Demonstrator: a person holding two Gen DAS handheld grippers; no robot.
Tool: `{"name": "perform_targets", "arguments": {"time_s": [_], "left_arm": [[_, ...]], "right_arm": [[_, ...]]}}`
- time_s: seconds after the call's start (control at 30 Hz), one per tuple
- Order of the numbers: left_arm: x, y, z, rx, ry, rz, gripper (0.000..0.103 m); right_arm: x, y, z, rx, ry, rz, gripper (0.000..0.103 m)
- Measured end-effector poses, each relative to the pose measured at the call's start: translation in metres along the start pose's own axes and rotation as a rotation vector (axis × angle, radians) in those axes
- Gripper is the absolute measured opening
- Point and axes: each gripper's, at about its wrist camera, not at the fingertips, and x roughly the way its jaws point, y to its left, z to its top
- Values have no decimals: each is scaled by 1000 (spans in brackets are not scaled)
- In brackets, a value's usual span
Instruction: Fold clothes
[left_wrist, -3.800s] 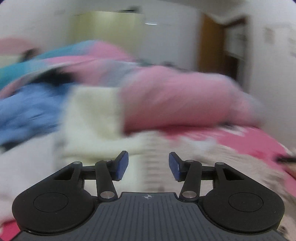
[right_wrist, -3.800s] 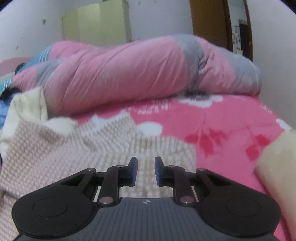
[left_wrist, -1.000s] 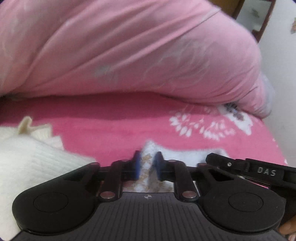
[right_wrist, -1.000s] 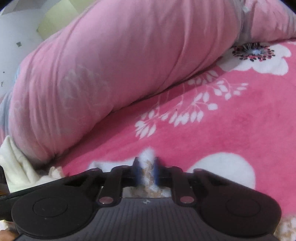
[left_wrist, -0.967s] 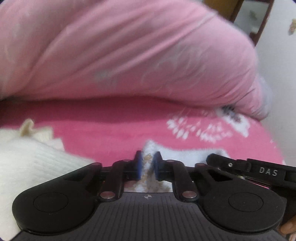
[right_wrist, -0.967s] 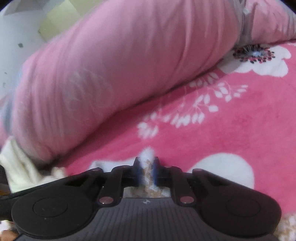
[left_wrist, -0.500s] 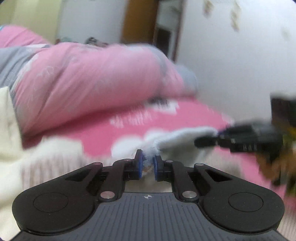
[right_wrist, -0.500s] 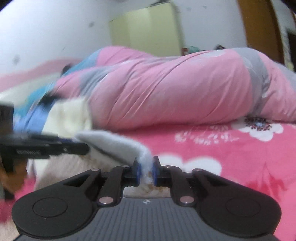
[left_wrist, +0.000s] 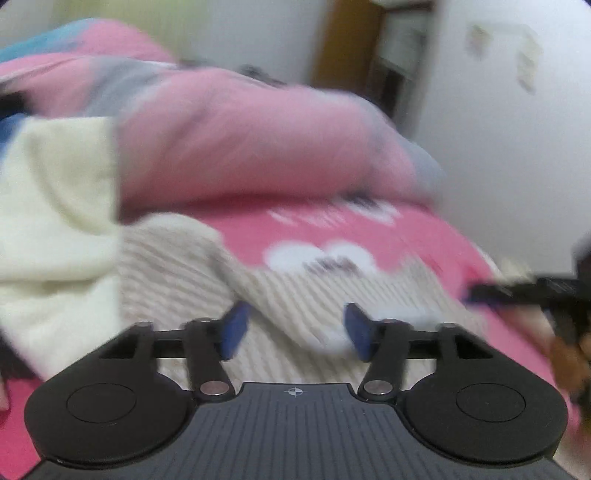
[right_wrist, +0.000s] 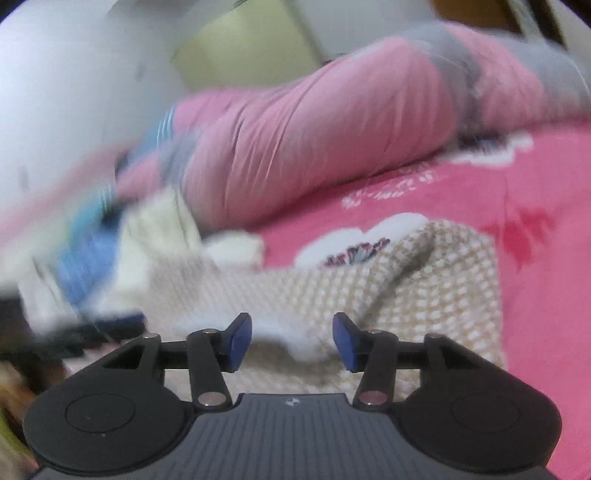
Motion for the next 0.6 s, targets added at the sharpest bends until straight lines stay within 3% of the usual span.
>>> {"name": "perform_targets", "arguments": {"time_s": [0.07,0.17,0.23,0.27,0.33,0.37,0.4,0.43,0.5,0.6], "left_arm": [[17,6,7,-95,0,10,68],[56,12,10,-159,138,-14,68],[87,13,5,-187,270,-9,67],[96,14,0,-198,296,-23,64],[100,9,-5,-163,266,-34,58],[100,5,-7,-136,249,-45,45],[101,1,-9,-108,236,-46,44],[102,-2,-12,-77,220,-30,39],[108,-8,-13,-30,187,-5,33],[125,-11,-7,3,147,18,30]], "right_arm": [[-3,-11,11,124,-4,36,58],[-8,-28,28,310,-9,91,58],[13,-33,30,338,43,45,59],[23,-32,29,327,74,31,59],[36,-22,24,258,99,6,57],[41,-17,22,221,109,-6,50],[46,-10,20,175,108,-20,30],[49,-4,19,125,103,-35,19],[54,9,22,26,94,-61,12],[59,22,37,-79,69,-113,11]]}}
